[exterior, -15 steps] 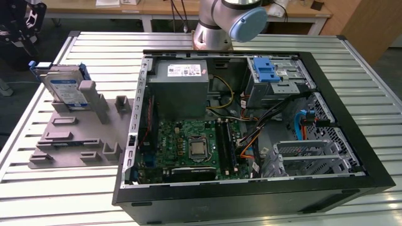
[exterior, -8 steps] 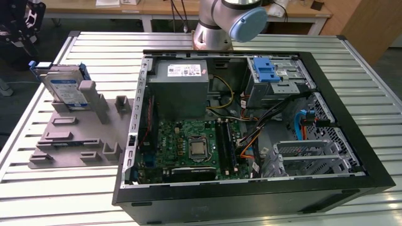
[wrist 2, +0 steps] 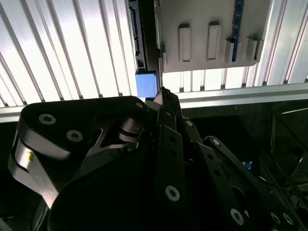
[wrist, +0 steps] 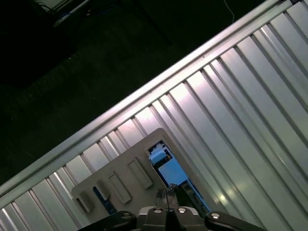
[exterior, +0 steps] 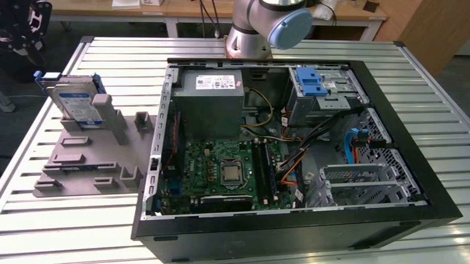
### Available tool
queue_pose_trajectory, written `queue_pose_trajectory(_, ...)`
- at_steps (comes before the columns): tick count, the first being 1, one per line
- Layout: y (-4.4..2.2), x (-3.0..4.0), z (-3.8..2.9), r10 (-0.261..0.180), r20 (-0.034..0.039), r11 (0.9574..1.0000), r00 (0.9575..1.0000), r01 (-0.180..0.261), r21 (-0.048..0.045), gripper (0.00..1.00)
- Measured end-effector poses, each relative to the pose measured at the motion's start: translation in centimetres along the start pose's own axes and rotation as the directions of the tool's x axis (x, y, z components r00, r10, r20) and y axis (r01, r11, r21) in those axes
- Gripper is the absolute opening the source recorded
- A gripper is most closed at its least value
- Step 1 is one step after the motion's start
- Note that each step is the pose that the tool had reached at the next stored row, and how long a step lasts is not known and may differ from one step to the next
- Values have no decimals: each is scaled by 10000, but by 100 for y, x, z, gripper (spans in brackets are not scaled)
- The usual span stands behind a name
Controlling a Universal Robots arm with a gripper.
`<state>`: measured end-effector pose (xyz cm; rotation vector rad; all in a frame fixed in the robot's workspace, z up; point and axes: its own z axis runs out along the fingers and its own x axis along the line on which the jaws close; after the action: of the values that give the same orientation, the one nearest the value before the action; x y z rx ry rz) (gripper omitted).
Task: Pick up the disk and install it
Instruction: 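Pick up the disk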
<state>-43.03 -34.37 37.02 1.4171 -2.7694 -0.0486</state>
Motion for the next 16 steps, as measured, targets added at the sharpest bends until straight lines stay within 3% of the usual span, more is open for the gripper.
queue_pose_trajectory(9, 0, 0, 0, -100, -2, 9999, 9999, 100, 3, 11)
queue_pose_trajectory(13, 0, 0, 1, -583, -23, 9983, 9983, 583, 9, 11)
queue_pose_trajectory(16, 0, 0, 1, -1093, -44, 9940, 9940, 1093, 14, 11)
